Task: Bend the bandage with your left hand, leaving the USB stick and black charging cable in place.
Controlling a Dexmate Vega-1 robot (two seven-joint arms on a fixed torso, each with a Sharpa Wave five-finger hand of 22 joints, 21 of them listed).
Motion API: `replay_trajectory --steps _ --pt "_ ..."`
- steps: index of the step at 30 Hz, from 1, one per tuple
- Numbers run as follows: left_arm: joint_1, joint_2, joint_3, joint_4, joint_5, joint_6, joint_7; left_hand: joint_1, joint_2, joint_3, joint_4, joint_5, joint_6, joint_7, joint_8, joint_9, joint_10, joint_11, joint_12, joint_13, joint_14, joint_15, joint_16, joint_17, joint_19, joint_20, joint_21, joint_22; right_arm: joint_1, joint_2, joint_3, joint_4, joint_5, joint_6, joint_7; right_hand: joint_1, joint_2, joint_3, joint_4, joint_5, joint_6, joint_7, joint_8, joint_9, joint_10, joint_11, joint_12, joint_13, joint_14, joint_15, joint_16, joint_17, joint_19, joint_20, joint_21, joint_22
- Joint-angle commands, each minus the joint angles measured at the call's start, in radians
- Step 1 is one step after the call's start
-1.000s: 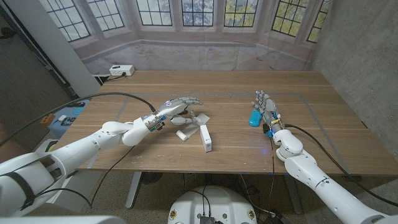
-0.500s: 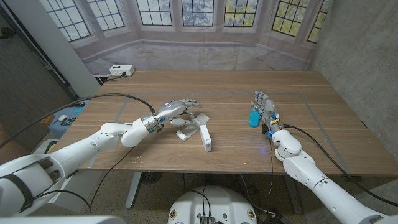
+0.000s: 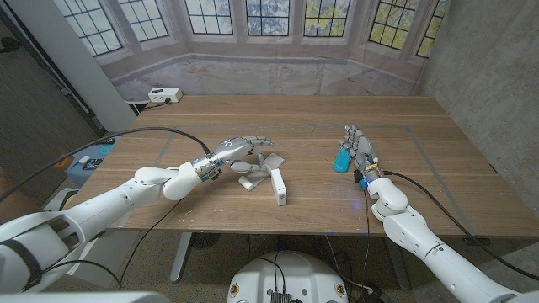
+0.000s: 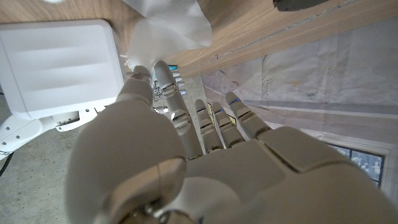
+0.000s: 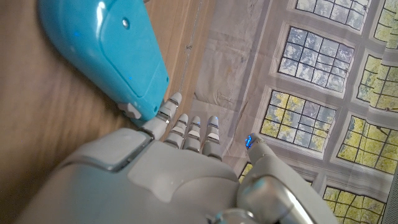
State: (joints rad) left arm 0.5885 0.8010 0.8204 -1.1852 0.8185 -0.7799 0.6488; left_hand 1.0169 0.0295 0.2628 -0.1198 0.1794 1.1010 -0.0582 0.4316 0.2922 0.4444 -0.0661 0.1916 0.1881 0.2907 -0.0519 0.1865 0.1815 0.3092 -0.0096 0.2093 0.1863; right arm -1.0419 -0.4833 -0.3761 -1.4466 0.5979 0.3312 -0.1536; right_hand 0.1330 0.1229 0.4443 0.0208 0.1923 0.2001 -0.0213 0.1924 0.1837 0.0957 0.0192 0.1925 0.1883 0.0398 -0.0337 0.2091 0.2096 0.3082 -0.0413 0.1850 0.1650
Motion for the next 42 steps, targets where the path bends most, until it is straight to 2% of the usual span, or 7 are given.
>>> replay_trajectory --steps 1,12,26,31,37,39,42 --pt "0.020 0.012 -0.026 -0.020 -0.023 -0.019 -0.046 -0.012 -0.003 -0.006 0.001 -0.003 0.005 0.006 0.002 0.000 -0.007 0.006 -0.001 0.005 -0.009 0.002 -0.003 0.002 -0.007 0.001 -0.004 0.001 -0.009 0.003 -0.002 -0.004 0.003 0.002 0.003 -0.003 0.021 0.003 0.000 0.002 0.011 -0.001 0.002 0.002 0.002 0.004 0.005 0.003 0.008 0.004 0.002 0.003 0.006 -0.036 0.004 0.002" --pt "0.032 0.024 -0.045 -0.027 -0.018 -0.029 -0.043 -0.012 0.007 -0.003 -0.001 0.000 0.021 0.008 0.007 -0.005 0.000 0.017 0.004 0.005 -0.007 0.008 0.000 0.000 -0.008 0.004 -0.002 0.001 -0.008 0.003 -0.007 -0.011 -0.005 -0.007 -0.007 0.001 0.023 0.004 -0.002 0.002 0.015 -0.002 0.003 0.002 0.005 0.003 0.006 0.003 0.011 0.003 0.003 0.002 0.007 -0.035 0.004 0.002" --pt "0.048 0.038 -0.057 -0.010 -0.014 -0.052 -0.019 -0.006 0.014 -0.001 -0.009 0.003 0.048 0.003 0.018 -0.012 0.014 0.000 0.010 0.004 0.001 0.004 0.003 -0.002 -0.008 0.004 -0.001 0.001 0.010 0.005 -0.021 -0.026 -0.020 -0.040 -0.022 -0.001 0.025 0.004 0.000 0.002 0.017 -0.001 0.003 0.002 0.004 0.005 0.005 0.003 0.010 0.003 0.004 0.004 0.007 -0.036 0.004 0.002" --pt "0.058 0.047 -0.064 -0.014 -0.020 -0.057 -0.019 -0.008 0.015 -0.002 -0.008 0.003 0.044 0.006 0.016 -0.014 0.015 0.005 0.011 0.004 0.000 0.005 0.003 -0.001 -0.009 0.002 0.000 0.001 0.023 0.009 -0.028 -0.019 -0.022 -0.047 -0.018 -0.001 0.025 0.004 0.000 0.002 0.018 -0.001 0.003 0.002 0.004 0.004 0.005 0.003 0.011 0.003 0.004 0.004 0.007 -0.036 0.004 0.002" --pt "0.073 0.060 -0.081 -0.024 -0.029 -0.048 -0.016 -0.045 0.012 -0.013 -0.001 0.000 -0.119 0.038 -0.063 -0.035 -0.016 0.015 0.003 0.004 -0.014 0.014 -0.004 -0.005 -0.015 0.005 0.000 0.001 0.035 0.013 -0.034 -0.013 -0.025 -0.053 -0.015 -0.001 0.025 0.004 0.000 0.002 0.018 -0.001 0.003 0.002 0.004 0.004 0.005 0.004 0.011 0.003 0.004 0.004 0.007 -0.036 0.004 0.002" --pt "0.075 0.061 -0.086 -0.025 -0.034 -0.047 -0.017 -0.051 0.011 -0.014 -0.005 -0.001 -0.196 0.026 -0.109 -0.049 -0.027 0.018 0.004 0.004 -0.017 0.016 -0.005 -0.007 -0.016 0.007 0.001 0.001 0.039 0.015 -0.036 -0.011 -0.025 -0.054 -0.014 -0.001 0.025 0.005 0.000 0.002 0.018 -0.001 0.003 0.002 0.005 0.007 0.006 0.004 0.011 0.003 0.004 0.004 0.007 -0.036 0.004 0.002" --pt "0.076 0.060 -0.089 -0.024 -0.037 -0.047 -0.022 -0.055 0.011 -0.015 -0.005 -0.001 -0.216 0.028 -0.122 -0.053 -0.032 0.018 0.003 0.004 -0.023 0.018 -0.007 -0.007 -0.020 0.008 0.000 0.001 0.042 0.017 -0.038 -0.008 -0.027 -0.054 -0.014 -0.001 0.025 0.005 0.000 0.002 0.019 0.000 0.003 0.003 0.005 0.005 0.006 0.004 0.011 0.003 0.004 0.004 0.007 -0.036 0.004 0.002"
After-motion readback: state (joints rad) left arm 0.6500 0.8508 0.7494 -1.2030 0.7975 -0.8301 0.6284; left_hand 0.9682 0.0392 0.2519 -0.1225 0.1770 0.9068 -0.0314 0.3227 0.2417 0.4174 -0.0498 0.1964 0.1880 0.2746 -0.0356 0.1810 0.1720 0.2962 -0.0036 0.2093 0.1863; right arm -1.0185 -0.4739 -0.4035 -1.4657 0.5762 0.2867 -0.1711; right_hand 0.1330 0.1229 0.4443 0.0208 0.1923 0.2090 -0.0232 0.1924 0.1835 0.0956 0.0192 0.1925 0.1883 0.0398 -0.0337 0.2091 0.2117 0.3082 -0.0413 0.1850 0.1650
